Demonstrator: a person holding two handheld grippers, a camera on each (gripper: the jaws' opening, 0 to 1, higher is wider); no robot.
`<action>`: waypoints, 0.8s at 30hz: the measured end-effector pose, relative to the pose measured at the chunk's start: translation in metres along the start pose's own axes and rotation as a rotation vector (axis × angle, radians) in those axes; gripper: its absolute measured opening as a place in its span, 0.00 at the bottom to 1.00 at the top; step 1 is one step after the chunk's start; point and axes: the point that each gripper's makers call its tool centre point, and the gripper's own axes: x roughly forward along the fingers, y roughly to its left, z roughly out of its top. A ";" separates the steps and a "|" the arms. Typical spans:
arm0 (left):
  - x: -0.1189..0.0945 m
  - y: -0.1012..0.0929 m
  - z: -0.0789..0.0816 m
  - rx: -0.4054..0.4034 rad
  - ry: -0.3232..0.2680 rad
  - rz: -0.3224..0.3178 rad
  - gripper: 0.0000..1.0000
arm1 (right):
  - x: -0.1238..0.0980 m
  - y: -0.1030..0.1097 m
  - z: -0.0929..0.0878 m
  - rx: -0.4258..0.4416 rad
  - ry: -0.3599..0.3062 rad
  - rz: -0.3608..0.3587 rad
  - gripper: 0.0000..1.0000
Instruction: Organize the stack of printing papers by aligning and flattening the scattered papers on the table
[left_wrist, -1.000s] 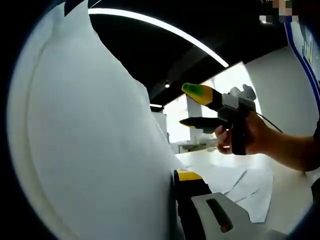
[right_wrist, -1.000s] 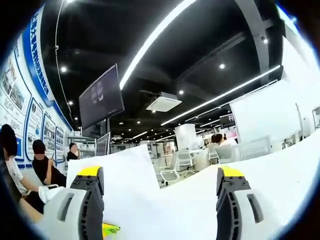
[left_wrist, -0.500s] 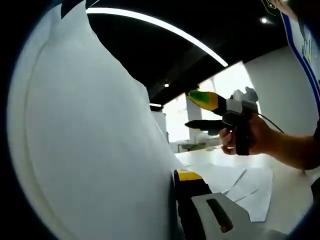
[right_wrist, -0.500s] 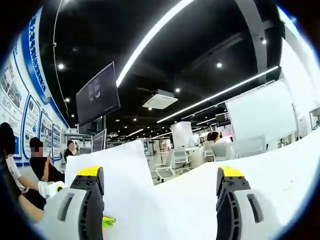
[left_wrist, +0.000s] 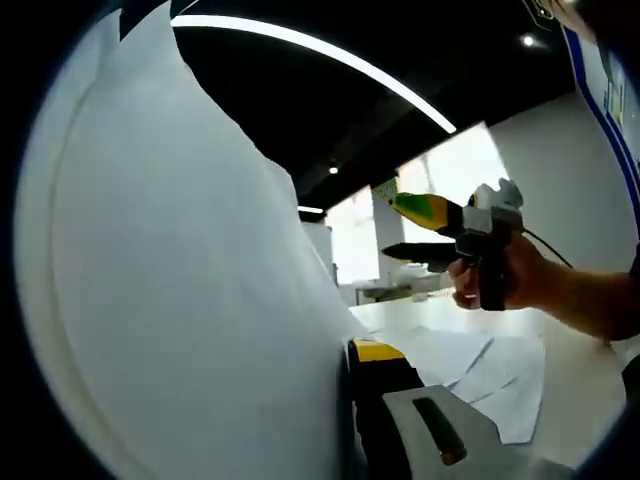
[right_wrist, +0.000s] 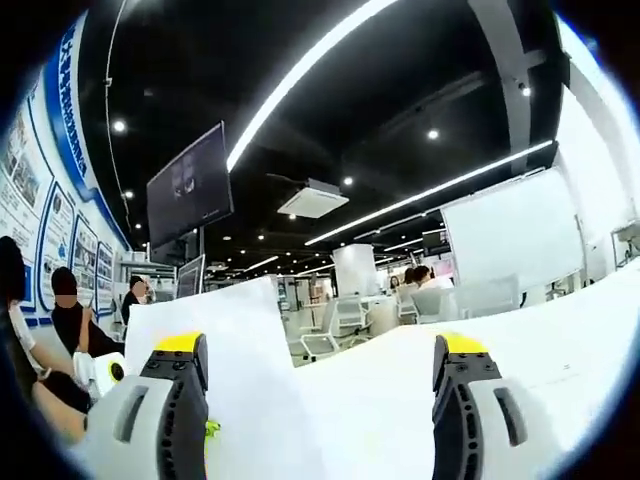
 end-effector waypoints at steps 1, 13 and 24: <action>0.000 0.000 0.000 0.000 0.000 0.000 0.09 | -0.001 -0.001 0.000 0.002 0.000 -0.003 0.88; 0.000 0.000 0.000 -0.002 0.001 0.001 0.09 | -0.011 -0.009 0.001 -0.015 0.004 -0.026 0.88; 0.000 0.002 0.001 -0.002 -0.004 -0.001 0.09 | -0.019 -0.016 0.000 -0.022 0.014 -0.048 0.88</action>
